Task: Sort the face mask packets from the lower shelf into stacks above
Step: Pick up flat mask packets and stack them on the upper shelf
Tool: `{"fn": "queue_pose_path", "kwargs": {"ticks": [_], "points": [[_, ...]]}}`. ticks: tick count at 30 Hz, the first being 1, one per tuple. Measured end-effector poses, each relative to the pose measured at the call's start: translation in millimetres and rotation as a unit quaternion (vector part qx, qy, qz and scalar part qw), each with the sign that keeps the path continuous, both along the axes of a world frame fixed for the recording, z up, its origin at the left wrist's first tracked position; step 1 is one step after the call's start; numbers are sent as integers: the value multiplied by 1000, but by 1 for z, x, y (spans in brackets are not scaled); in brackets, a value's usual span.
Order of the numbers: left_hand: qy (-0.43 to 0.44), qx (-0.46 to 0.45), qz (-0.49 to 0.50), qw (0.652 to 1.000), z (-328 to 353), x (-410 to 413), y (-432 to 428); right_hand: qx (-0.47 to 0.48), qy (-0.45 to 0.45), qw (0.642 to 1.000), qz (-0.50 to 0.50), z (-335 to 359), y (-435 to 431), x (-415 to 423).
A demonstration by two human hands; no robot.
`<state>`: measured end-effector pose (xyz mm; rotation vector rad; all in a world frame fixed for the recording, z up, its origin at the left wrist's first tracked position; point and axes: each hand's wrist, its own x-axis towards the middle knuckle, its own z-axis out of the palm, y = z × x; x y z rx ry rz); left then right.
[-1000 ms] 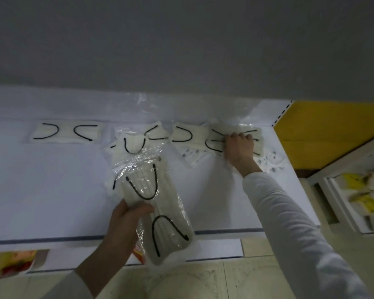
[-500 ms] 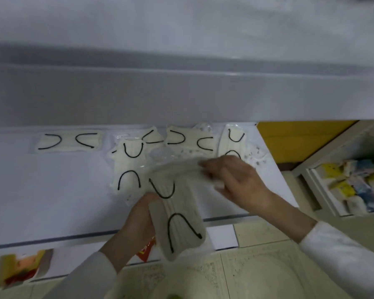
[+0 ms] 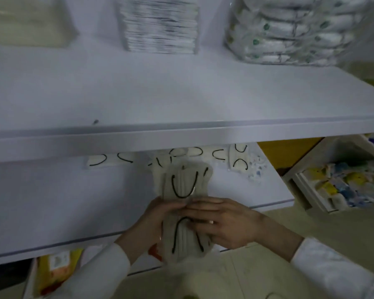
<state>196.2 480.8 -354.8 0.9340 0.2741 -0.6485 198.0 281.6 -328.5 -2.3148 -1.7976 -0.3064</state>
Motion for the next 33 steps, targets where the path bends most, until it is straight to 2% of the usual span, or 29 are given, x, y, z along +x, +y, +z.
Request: {"fn": "queue_pose_path", "kwargs": {"ticks": [2,3,4,6,8,9,10,11,14,16,19,21,23,25,27,30,33], "points": [[8,27,62,998,8,-5,14,76,80,990,-84,13,10,-17],[11,48,100,994,12,-8,20,156,145,964,-162,16,13,-29],[21,59,134,989,15,-12,25,248,228,909,-246,19,17,-43],[37,33,199,979,23,-21,31,389,414,741,-357,24,33,-74],[36,-7,254,966,32,-32,29,450,550,598,-371,25,57,-96],[34,-23,275,961,36,-36,26,473,584,548,-367,24,69,-102],[31,-33,293,955,39,-40,23,495,594,514,-372,23,80,-105],[31,-37,304,951,42,-44,20,513,585,494,-389,25,89,-106],[27,-31,285,958,55,-53,20,536,536,493,-428,40,103,-102],[27,-29,256,966,62,-57,35,530,520,512,-432,55,97,-98],[3,25,223,974,69,-61,80,488,482,599,-414,90,78,-98],[-43,103,157,981,84,-71,110,451,474,657,-375,114,68,-101],[-118,159,65,978,108,-85,133,427,477,698,-322,140,64,-103],[-205,187,0,961,145,-98,145,425,472,722,-275,168,64,-99],[-278,216,2,936,192,-104,152,439,454,737,-242,199,66,-86],[-387,281,85,874,259,-89,159,476,404,752,-214,246,74,-50],[-443,352,188,803,301,-50,166,486,383,761,-196,272,90,-7]]}}
